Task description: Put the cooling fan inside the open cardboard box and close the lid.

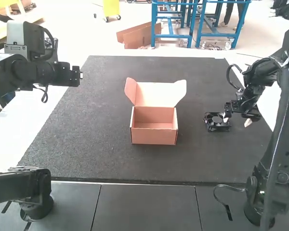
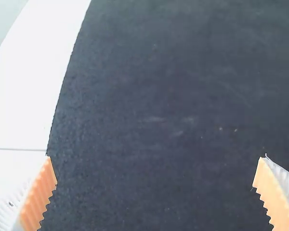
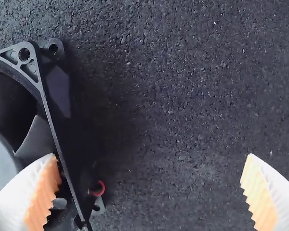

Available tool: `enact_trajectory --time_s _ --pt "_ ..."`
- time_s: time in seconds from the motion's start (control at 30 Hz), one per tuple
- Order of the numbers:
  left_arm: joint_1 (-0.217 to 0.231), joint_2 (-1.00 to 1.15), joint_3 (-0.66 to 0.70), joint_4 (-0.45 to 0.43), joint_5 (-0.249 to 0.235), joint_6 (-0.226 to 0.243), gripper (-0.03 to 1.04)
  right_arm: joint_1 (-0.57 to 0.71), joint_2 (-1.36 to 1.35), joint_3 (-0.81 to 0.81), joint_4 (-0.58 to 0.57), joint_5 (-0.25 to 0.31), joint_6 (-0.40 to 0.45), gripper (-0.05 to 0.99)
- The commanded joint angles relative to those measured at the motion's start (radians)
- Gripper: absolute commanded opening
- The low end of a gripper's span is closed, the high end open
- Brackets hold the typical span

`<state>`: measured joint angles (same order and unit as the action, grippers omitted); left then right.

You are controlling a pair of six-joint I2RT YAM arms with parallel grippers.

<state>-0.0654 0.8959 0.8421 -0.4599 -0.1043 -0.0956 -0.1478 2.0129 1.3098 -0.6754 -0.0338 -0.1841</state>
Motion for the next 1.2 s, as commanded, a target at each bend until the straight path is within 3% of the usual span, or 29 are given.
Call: enact_trajectory --time_s 0.0,0.23,0.27,0.47,0.53,0.77,1.17 --pt "0.007 -0.012 0.017 0.000 0.005 -0.010 0.97 0.004 0.049 -0.007 -0.024 0.038 0.009 0.64" --pt "0.009 -0.015 0.020 -0.010 0.005 -0.010 0.97 0.007 0.052 -0.007 -0.007 -0.006 0.032 0.01" --pt "0.009 -0.017 0.020 -0.011 0.005 -0.010 0.97 0.007 0.052 -0.004 0.000 -0.008 0.035 -0.01" --pt "0.009 -0.029 0.018 -0.019 0.005 -0.010 0.97 0.001 0.000 0.049 -0.015 -0.034 0.055 -0.01" --pt "0.007 -0.035 0.018 -0.019 0.005 -0.009 0.97 0.001 -0.057 0.071 -0.023 -0.048 0.101 -0.01" --pt "0.001 -0.049 0.003 -0.011 0.015 -0.007 0.97 0.011 -0.272 0.118 -0.202 -0.143 0.204 -0.01" --pt "-0.001 -0.075 -0.060 0.021 0.045 0.014 0.97 0.244 -0.675 0.120 -0.362 -0.156 0.526 0.00"
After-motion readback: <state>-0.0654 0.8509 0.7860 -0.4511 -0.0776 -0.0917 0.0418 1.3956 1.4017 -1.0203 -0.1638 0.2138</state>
